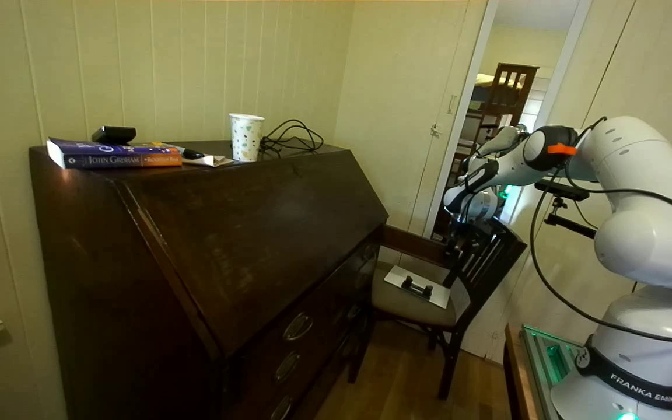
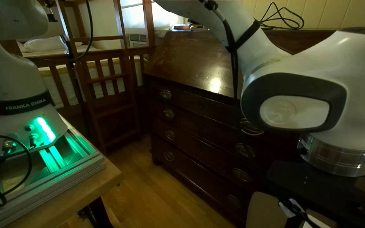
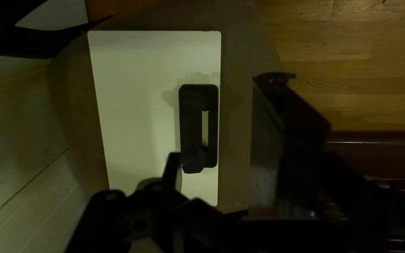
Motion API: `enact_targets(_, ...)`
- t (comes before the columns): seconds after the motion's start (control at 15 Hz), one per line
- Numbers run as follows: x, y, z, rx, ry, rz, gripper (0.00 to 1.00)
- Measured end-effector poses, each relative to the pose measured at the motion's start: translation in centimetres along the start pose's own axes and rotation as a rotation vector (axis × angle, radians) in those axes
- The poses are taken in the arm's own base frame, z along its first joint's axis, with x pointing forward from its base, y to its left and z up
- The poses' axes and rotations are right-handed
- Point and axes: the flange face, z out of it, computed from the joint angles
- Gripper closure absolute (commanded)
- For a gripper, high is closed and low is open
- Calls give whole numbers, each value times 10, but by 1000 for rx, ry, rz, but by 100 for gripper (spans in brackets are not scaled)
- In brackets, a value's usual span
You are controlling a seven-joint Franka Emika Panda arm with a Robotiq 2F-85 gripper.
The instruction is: Move the wooden rail on the right backwards.
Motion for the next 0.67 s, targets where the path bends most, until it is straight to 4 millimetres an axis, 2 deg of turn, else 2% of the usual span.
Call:
enact_targets(0.4, -5, -7, 8, 13, -8, 0, 0)
enact_targets(0.67, -5, -9, 6, -5, 1, -4, 0)
